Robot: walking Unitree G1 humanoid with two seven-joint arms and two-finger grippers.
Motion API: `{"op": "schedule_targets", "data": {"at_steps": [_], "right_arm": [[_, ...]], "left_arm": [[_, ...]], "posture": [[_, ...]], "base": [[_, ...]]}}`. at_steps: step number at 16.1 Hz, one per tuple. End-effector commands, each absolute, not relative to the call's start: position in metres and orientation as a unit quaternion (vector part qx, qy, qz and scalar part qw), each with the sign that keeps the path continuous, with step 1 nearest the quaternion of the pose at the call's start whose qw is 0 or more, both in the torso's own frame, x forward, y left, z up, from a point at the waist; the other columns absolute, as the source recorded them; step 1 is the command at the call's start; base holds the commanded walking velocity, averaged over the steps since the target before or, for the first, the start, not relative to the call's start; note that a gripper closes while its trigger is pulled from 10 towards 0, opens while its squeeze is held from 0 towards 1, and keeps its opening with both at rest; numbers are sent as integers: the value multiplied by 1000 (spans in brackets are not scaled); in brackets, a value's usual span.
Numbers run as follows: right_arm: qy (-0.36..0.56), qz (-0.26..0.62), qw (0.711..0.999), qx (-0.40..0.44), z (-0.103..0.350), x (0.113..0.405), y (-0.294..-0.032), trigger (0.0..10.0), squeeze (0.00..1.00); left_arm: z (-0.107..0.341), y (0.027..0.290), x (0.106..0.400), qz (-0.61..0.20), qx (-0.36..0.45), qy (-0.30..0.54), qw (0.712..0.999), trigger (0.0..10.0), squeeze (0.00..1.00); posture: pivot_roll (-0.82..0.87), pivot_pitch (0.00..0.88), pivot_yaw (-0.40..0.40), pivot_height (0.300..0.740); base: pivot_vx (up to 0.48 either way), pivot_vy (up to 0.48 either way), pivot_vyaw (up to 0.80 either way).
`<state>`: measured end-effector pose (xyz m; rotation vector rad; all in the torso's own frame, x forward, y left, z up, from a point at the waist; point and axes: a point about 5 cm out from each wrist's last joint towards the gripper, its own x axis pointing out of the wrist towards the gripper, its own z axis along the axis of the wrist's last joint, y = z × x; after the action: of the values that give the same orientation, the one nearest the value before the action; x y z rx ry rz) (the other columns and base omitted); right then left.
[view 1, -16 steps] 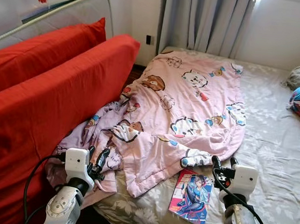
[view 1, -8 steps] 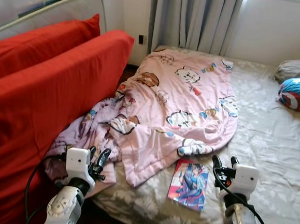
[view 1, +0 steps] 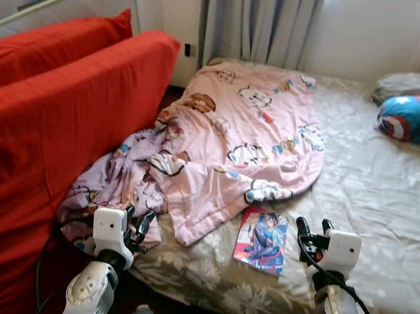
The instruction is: Clean up the room
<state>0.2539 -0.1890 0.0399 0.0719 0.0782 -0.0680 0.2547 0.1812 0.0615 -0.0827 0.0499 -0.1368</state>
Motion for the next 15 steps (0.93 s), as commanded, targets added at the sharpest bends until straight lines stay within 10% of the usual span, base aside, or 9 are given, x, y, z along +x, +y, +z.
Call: {"op": "schedule_targets", "data": {"at_steps": [1,15], "right_arm": [[41,-32,998,36,40,255,-188,10000,0],[52,-29,997,42,37,253,-183,10000,0]], "left_arm": [[65,180,256,-71,-42,19,996,10000,0],[65,181,254,-71,-40,23,996,10000,0]], "posture": [[-34,60,-19,660],[-29,73,-14,647]], "base": [[0,0,0],[0,0,0]]}}
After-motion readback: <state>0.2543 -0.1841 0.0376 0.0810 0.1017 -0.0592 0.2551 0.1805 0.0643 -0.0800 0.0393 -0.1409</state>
